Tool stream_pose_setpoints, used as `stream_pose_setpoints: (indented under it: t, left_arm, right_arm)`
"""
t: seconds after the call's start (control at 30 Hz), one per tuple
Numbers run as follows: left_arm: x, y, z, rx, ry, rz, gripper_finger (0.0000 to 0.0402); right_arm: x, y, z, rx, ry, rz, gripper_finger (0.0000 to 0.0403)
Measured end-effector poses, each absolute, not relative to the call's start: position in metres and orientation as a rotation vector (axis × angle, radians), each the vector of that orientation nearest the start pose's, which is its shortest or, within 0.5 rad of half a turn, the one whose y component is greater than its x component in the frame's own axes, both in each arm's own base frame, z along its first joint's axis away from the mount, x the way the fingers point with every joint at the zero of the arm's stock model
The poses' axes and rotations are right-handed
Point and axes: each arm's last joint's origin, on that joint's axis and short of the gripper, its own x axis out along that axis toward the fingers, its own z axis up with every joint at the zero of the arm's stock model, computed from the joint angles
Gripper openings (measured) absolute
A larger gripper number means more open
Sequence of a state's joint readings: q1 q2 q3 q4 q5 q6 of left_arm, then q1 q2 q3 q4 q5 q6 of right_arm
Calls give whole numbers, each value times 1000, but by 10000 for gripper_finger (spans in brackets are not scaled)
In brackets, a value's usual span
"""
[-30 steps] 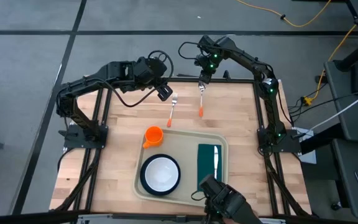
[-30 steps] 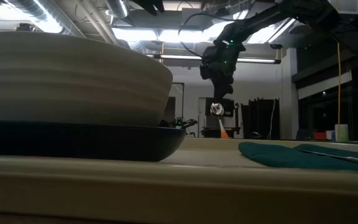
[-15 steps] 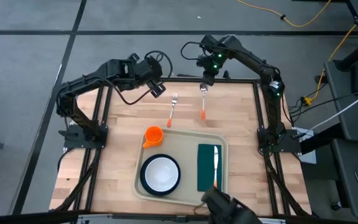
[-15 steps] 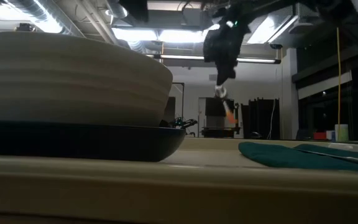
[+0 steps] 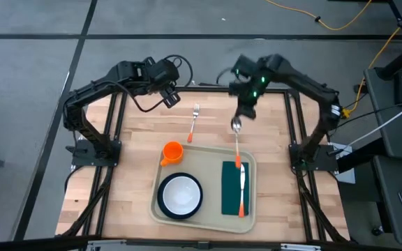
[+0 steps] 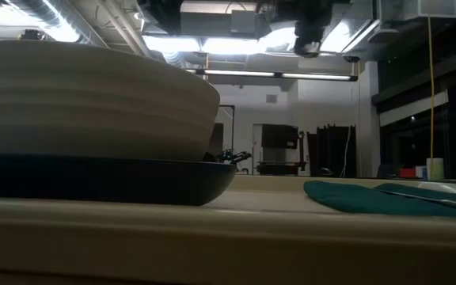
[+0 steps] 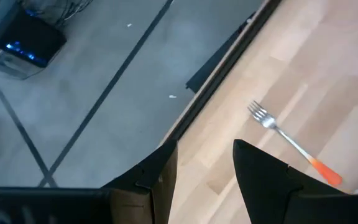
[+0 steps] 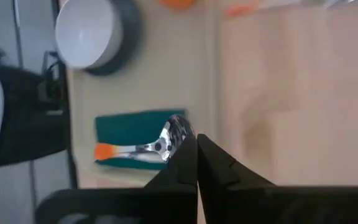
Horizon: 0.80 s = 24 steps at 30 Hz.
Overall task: Set up tray
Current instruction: Put the orange spoon on the dark green napkin to the left of the orange knife
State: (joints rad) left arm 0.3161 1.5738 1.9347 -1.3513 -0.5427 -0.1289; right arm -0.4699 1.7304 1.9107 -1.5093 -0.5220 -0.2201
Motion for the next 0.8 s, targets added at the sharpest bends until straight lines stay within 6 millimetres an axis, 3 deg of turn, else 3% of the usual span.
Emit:
stream_pose_setpoints:
  t: [0.2,0.3,0.6,0.8]
  left_arm:
    - [259,100,432,38,990,826,150]
    - [259,100,433,55,997,815,150]
    - [260,100,432,61,1002,799,150]
    - [260,100,432,48,1002,776,150]
  right_arm:
    - [285,-71,328,483,1206,221,0]
    - [284,-52,307,522,1153,227,0]
    - [280,-18,237,646,1154,208,0]
    - [273,-15,202,713,1144,187,0]
